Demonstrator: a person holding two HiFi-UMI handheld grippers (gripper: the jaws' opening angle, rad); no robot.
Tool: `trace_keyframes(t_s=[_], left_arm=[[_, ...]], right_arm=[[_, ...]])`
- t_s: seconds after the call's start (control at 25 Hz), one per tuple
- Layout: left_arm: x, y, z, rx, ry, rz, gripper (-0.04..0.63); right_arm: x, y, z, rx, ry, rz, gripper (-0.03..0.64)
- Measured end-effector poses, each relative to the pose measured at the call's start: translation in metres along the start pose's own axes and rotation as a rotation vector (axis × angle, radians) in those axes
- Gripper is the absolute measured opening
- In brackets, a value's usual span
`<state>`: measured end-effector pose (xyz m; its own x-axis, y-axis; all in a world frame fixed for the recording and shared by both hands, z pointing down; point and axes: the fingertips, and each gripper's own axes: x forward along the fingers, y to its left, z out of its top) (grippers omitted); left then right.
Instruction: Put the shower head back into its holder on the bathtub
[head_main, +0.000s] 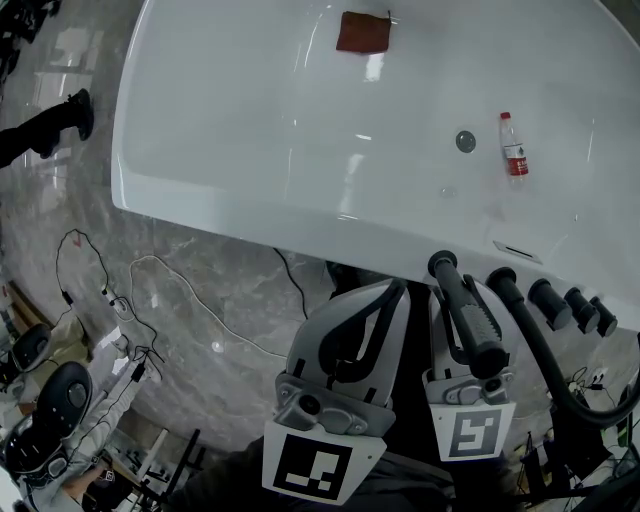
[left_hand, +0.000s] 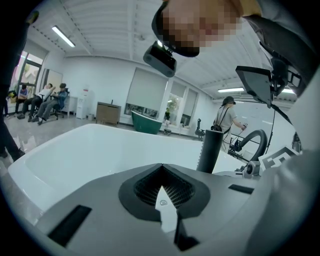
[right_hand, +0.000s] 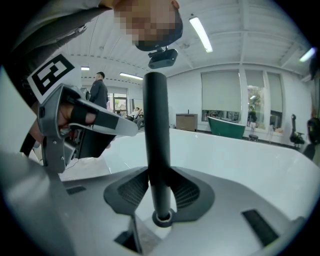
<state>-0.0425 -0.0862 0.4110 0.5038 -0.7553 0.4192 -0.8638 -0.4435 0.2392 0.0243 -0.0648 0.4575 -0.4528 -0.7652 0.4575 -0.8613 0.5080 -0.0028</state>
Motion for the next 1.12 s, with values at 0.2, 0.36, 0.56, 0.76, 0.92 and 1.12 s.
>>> trace_keyframes(t_s=[0.2,0.36,0.56,0.76,0.92,1.12], left_arm=[[-0.005,0.003,0.0,-0.002,-0.002,0.002,0.003],[-0.008,0.004,-0.001,-0.001,0.0,0.005,0.003],[-0.01,0.004,-0.001,-0.005,-0.007,0.01,0.003],[-0.009,0.007,-0.003,-0.008,-0.001,0.014,0.003],[-0.007,0.009,-0.005,-0.01,0.004,0.013,0.003],[-0.004,0.01,-0.003,-0.01,0.005,0.009,0.003]], right_arm=[[0.0,-0.005,0.0,-0.014,-0.001,-0.022,0.141],[0.001,-0.007,0.002,-0.016,-0.014,-0.026,0.141],[0.001,0.0,0.0,-0.026,-0.009,-0.008,0.141],[0.001,-0.003,-0.01,-0.021,0.019,-0.008,0.141],[0.006,-0.007,-0.014,-0.005,0.016,-0.01,0.141],[0.008,-0.005,-0.013,0.001,0.013,-0.002,0.141]])
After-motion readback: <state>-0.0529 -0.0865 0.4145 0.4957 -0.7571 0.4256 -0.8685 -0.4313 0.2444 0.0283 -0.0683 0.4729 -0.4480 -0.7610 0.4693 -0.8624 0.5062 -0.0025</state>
